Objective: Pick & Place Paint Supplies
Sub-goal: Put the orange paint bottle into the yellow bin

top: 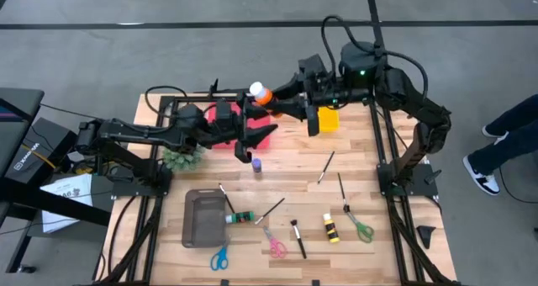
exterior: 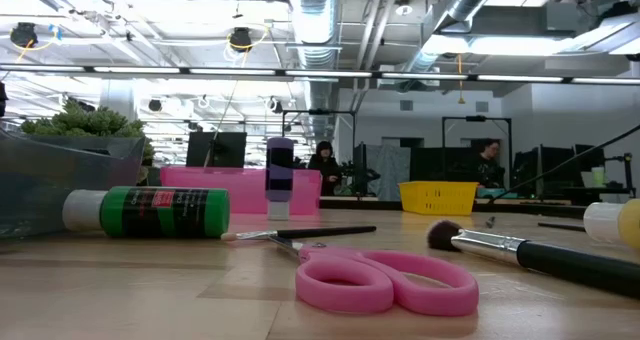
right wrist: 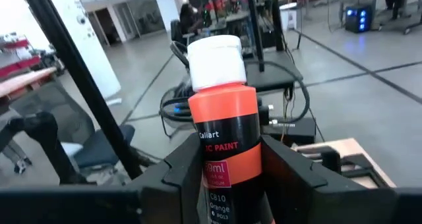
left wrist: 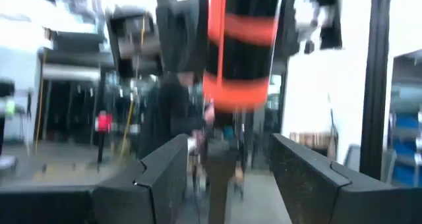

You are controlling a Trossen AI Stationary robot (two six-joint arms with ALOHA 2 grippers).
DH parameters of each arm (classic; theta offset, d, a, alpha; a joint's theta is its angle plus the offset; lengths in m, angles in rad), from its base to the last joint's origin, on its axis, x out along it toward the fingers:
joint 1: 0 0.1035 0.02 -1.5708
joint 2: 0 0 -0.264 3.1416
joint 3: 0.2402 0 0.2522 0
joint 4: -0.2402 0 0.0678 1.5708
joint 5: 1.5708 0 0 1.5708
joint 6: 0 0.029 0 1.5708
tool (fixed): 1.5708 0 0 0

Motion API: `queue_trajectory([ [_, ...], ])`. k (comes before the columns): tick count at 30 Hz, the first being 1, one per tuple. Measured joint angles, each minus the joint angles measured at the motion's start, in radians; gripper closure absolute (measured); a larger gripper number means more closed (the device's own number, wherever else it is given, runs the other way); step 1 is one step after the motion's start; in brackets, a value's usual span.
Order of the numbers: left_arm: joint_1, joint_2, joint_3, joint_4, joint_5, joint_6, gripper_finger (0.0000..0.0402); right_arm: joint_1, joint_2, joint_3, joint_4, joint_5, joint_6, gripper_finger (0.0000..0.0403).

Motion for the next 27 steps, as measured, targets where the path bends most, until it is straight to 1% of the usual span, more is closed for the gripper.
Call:
queue_trajectory([
  [3, 0.002, -0.001, 0.000, 0.081, -0.052, 0.003, 0.0194, -0.013, 0.003, 0.000, 0.035, -0.002, 0.000, 0.0270],
  [6, 0.012, -0.002, 0.000, 0.092, -0.082, 0.003, 0.0194, -0.020, 0.011, 0.000, 0.050, -0.002, 0.000, 0.0269],
  [14, 0.022, 0.000, 0.000, 0.096, -0.064, -0.051, 0.0194, -0.026, 0.051, 0.002, 0.121, -0.032, 0.009, 0.0269],
  [27, 0.022, -0.018, 0.000, 0.107, -0.062, -0.051, 0.0194, -0.026, 0.072, -0.001, 0.102, -0.077, 0.034, 0.0269],
])
